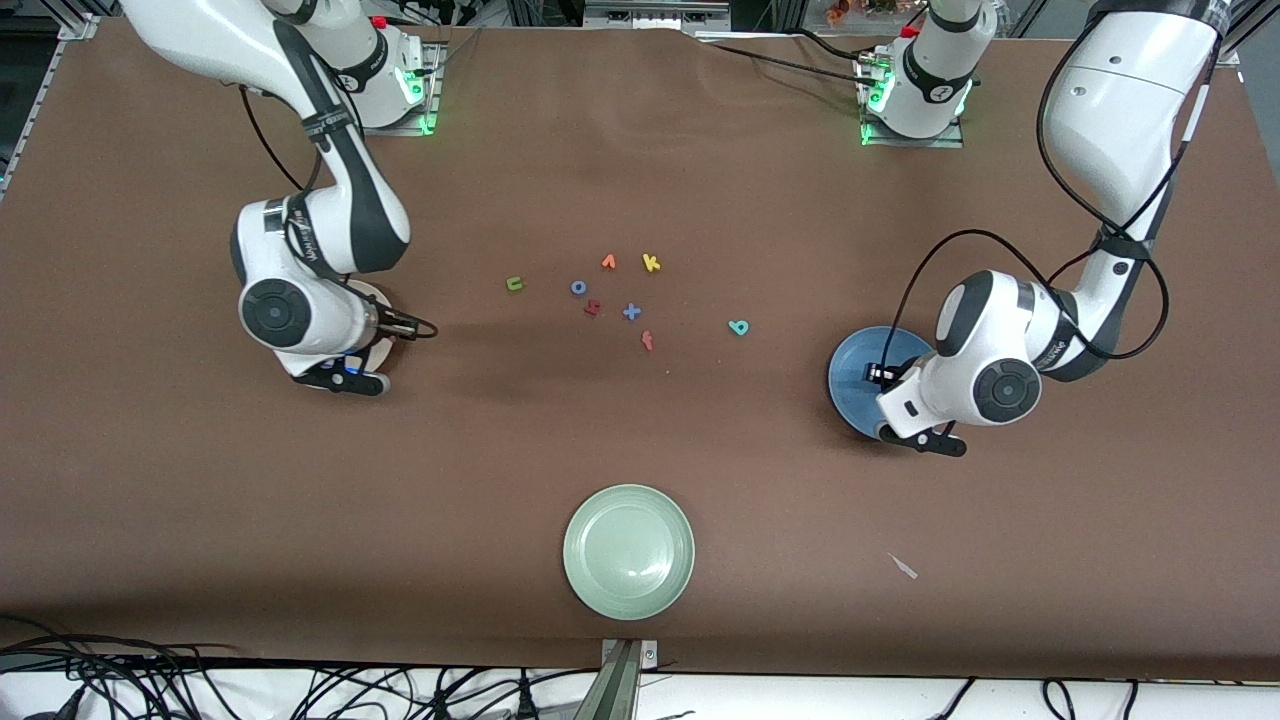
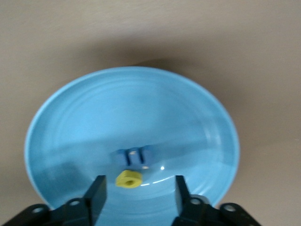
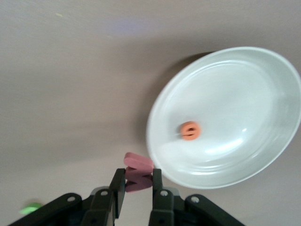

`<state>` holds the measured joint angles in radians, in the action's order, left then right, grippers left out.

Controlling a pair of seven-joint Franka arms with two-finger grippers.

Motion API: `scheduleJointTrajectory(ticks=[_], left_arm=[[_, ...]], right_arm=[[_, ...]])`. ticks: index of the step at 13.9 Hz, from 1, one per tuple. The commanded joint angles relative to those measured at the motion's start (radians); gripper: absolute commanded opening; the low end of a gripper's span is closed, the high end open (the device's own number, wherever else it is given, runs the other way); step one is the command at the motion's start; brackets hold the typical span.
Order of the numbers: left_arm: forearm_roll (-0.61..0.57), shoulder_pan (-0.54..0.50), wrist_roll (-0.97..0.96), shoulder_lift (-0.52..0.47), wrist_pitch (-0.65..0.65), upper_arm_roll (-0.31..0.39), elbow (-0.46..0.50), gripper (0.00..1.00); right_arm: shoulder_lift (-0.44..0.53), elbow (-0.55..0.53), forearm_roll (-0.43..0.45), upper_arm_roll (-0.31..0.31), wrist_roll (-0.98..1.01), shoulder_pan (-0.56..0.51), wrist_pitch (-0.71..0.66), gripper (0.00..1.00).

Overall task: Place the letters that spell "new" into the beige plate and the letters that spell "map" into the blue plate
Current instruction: 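Drop the pink letter on the white plate while the left drops yellow, then grasp the green letter with the right gripper while the left grasps teal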

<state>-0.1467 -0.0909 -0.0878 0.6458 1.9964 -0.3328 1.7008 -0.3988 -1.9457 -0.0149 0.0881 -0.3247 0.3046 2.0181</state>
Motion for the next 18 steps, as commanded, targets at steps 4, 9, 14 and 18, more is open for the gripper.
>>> scheduleJointTrajectory(ticks=[4, 9, 14, 18], left_arm=[[-0.005, 0.031, -0.344, -0.023, -0.015, -0.176, -0.003, 1.00], [0.006, 0.154, -0.732, 0.055, 0.095, -0.180, 0.014, 1.00], [-0.008, 0.254, -1.061, 0.066, 0.143, -0.177, 0.054, 1.00], [-0.010, 0.234, -1.093, 0.038, 0.225, -0.175, 0.118, 1.00]], right_arm=[[0.066, -0.174, 0.013, 0.116, 0.318, 0.005, 0.172, 0.00], [0.071, -0.197, -0.005, 0.139, 0.335, 0.007, 0.191, 1.00], [0.133, -0.202, -0.011, -0.002, 0.017, 0.013, 0.137, 1.00], [0.176, -0.262, -0.016, -0.120, -0.063, 0.013, 0.189, 1.00]])
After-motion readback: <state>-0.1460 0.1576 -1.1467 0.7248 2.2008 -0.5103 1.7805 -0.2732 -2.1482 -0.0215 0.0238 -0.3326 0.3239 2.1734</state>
